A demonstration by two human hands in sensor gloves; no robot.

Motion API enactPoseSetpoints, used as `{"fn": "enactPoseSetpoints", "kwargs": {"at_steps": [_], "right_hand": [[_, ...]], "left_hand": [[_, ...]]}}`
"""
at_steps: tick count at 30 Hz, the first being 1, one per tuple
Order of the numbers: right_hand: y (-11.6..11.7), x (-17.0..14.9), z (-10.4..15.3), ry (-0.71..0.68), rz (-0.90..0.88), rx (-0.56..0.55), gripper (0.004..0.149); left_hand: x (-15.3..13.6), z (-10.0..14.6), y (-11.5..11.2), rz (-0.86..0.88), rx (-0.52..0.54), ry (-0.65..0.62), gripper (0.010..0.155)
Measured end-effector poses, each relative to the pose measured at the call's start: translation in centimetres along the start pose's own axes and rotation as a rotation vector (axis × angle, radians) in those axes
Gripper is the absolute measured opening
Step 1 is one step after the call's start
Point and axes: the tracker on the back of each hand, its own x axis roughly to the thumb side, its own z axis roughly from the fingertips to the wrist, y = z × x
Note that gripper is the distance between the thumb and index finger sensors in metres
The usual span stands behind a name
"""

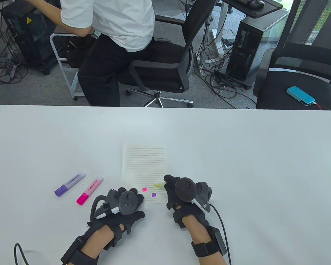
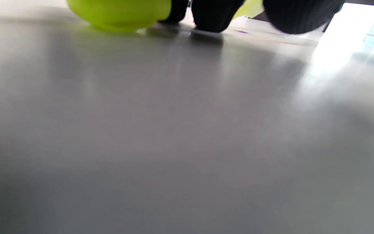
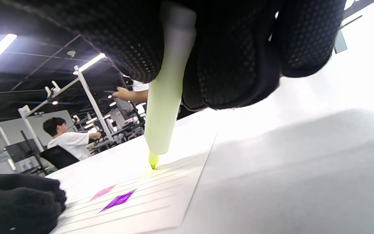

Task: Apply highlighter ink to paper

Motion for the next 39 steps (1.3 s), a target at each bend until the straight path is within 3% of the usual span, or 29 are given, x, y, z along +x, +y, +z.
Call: {"fn": "enactPoseSetpoints", "kwargs": {"at_steps": [39], "right_hand": [[-0.05, -0.19, -0.13, 0.006, -0.072, 0.059, 0.037]], "left_hand": [[0.0, 0.07, 0.0, 0.001, -0.004, 0.001, 0.07]]}}
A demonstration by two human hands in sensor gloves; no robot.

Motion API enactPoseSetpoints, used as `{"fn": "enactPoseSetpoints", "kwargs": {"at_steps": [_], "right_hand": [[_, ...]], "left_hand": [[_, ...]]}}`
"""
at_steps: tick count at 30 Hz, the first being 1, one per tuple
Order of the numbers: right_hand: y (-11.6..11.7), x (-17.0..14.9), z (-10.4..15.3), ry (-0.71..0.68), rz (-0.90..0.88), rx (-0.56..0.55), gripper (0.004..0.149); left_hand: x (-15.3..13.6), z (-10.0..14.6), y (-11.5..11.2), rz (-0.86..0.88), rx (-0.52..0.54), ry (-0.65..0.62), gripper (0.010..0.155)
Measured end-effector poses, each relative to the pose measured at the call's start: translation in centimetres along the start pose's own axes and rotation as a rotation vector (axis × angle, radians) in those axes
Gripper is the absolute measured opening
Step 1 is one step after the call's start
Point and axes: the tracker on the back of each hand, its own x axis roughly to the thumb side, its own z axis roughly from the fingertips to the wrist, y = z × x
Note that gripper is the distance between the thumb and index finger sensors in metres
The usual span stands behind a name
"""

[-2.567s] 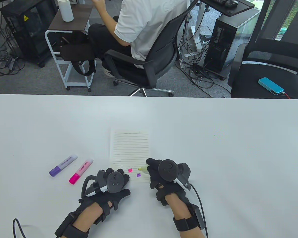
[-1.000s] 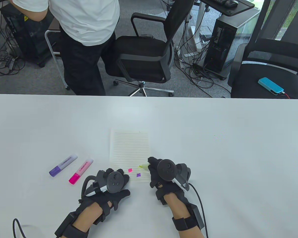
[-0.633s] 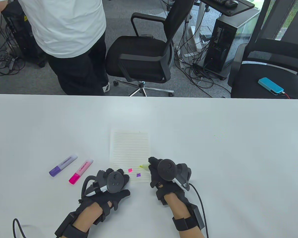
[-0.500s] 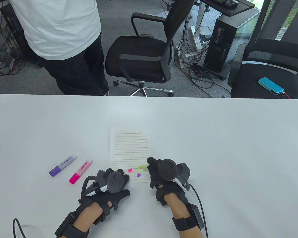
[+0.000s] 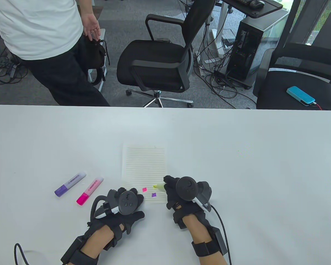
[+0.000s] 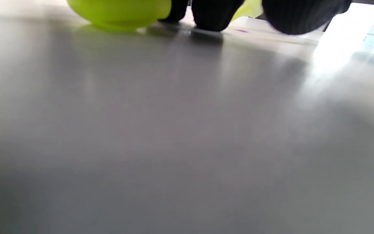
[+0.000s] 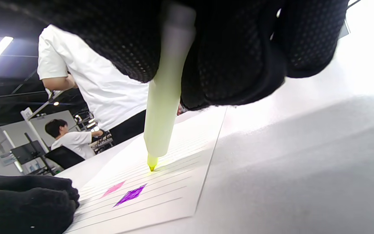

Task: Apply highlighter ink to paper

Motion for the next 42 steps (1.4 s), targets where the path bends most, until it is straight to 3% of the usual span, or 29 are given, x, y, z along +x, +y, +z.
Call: {"fn": "enactPoseSetpoints", "kwargs": {"at_steps": [16, 22, 27, 42], "right_hand": [[0.29, -0.01, -0.04, 0.009, 0.034, -0.033, 0.038], [-0.07, -0.01, -0.06, 0.008, 0.015, 0.002, 0.037], [0.21, -0.2, -0.16, 0.014, 0.039, -0.039, 0.038], [0.02, -0.35, -0.23, 0.025, 0.007, 0.003, 0.037]], "left_hand": [[0.0, 0.0, 0.0, 0.0, 0.0, 0.0, 0.07], [0.0, 0.0, -0.01, 0.004, -0.006, -0.001, 0.07], [0.0, -0.02, 0.0, 0.004, -0.006, -0.001, 0.07], [-0.05, 0.01, 0.03, 0.005, -0.007, -0.001, 0.07]]}}
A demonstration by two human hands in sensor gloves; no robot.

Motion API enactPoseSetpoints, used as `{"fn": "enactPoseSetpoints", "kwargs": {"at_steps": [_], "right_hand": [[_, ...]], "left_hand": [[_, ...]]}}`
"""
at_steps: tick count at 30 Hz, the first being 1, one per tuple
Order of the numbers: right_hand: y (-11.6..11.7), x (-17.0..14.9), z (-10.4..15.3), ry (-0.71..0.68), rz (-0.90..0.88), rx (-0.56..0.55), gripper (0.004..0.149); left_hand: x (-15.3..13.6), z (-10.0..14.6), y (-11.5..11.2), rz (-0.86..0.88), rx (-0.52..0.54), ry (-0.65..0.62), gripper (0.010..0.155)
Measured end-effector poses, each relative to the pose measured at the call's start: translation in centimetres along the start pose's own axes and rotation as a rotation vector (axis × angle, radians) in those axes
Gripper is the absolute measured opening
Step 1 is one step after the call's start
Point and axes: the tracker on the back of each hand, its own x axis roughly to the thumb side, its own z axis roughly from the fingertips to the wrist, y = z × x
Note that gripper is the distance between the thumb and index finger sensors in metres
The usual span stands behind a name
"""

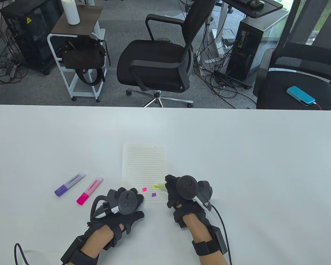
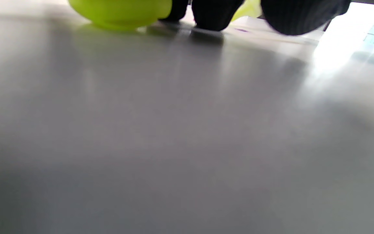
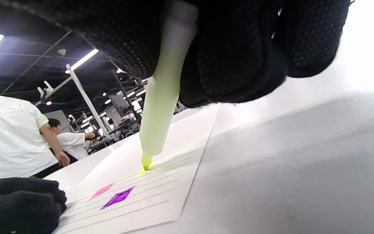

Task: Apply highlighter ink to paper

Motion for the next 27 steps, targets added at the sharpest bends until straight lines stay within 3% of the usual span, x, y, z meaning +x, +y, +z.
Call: {"fn": "enactPoseSetpoints", "kwargs": {"at_steps": [6, 11, 16, 21, 27], "right_hand": [[0.15, -0.24, -0.09, 0.01, 0.021, -0.041, 0.038], [-0.07, -0.5, -0.13, 0.026, -0.02, 0.019, 0.038], [0.11, -0.45, -0.14, 0.022, 0.008, -0.028, 0.038], [-0.1, -0.47, -0.1, 0.028, -0.026, 0.023, 0.037], [0.18, -0.56, -0.12, 0.029, 0.01, -0.021, 0.038]], "left_hand": [[-0.02, -0.03, 0.01, 0.0, 0.0, 0.0, 0.07], [-0.01, -0.03, 0.01, 0.0, 0.0, 0.001, 0.07], [-0.01, -0.03, 0.01, 0.0, 0.0, 0.001, 0.07], [-0.03, 0.0, 0.06, 0.002, -0.001, 0.001, 0.07], [-0.03, -0.03, 0.06, 0.002, -0.001, 0.001, 0.069]]}}
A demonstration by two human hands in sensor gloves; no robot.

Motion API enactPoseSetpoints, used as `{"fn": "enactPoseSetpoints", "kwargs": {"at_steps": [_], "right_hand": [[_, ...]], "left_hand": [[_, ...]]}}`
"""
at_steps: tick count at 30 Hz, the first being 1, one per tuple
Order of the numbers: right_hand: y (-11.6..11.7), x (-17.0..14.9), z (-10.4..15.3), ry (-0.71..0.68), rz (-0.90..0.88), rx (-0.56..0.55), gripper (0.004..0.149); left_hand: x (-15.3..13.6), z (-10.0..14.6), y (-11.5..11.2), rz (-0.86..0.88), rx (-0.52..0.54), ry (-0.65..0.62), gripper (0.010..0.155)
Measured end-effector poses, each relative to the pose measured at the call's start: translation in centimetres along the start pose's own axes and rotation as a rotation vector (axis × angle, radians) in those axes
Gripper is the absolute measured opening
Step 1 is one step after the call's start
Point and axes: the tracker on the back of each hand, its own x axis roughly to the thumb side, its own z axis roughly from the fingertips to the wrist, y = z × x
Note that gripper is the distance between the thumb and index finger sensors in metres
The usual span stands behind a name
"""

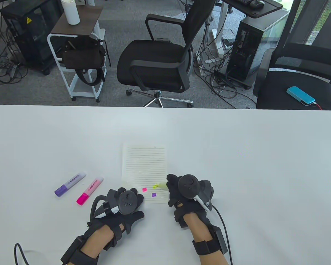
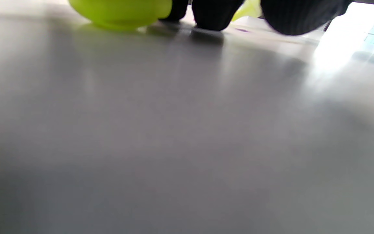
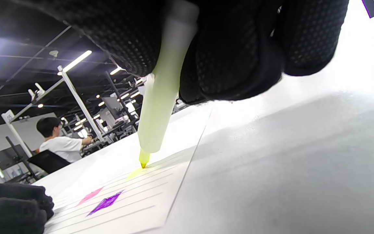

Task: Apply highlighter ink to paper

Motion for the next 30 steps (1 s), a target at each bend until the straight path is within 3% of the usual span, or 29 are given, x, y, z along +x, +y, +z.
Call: {"fn": "enactPoseSetpoints", "kwargs": {"at_steps": [13, 18, 23, 30], "right_hand": [[0.08, 0.07, -0.02, 0.008, -0.024, 0.038, 0.038], [0.1, 0.02, -0.02, 0.013, 0.01, -0.022, 0.038], [-0.26, -0.12, 0.06, 0.018, -0.023, 0.027, 0.037], [-0.02, -0.24, 0.0, 0.024, -0.006, -0.011, 0.037]], "left_hand": [[0.08, 0.03, -0.03, 0.001, 0.0, 0.0, 0.069], [0.06, 0.01, -0.04, 0.001, 0.0, 0.0, 0.069], [0.05, 0.0, -0.05, 0.002, -0.001, 0.0, 0.07], [0.04, -0.01, -0.06, 0.002, -0.001, 0.0, 0.069]]}}
